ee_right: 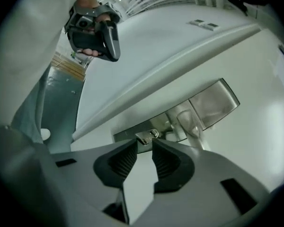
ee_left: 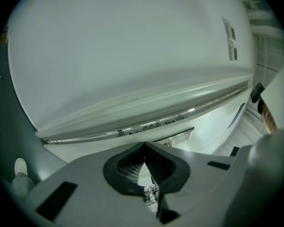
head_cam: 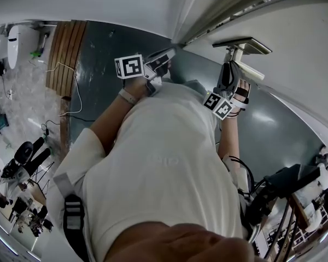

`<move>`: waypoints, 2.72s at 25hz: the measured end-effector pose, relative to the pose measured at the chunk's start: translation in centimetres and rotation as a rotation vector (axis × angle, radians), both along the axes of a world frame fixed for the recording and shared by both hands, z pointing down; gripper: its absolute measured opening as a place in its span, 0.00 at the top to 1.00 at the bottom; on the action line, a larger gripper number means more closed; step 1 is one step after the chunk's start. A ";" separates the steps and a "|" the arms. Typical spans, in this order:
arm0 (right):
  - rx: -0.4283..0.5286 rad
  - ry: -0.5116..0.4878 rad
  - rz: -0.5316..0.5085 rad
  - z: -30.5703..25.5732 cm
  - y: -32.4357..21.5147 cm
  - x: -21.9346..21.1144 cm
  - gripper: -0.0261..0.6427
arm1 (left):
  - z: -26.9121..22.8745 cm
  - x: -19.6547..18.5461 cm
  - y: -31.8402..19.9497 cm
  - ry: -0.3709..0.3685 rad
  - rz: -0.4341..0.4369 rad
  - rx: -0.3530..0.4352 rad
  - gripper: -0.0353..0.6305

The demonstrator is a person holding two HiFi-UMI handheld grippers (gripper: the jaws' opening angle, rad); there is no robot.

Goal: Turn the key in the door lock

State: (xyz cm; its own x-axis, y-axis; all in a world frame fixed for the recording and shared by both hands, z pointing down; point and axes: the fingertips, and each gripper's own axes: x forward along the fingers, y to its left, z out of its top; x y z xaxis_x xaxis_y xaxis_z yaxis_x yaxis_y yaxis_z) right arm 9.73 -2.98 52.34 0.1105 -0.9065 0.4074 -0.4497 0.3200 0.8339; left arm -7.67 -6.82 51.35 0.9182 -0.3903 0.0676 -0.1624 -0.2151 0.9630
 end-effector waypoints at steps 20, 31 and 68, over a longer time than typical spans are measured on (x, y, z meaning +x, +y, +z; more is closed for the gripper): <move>0.040 -0.018 0.063 -0.1 -2.5 0.3 0.80 | 0.3 0.0 0.0 0.010 -0.007 -0.018 0.94; -0.008 -0.554 0.177 0.2 -2.7 1.0 0.81 | 0.6 0.1 0.3 -0.005 -0.015 -0.028 0.94; -0.082 -2.682 0.554 0.7 -2.6 1.2 0.90 | 0.9 -0.8 0.2 0.005 -0.047 -0.037 0.94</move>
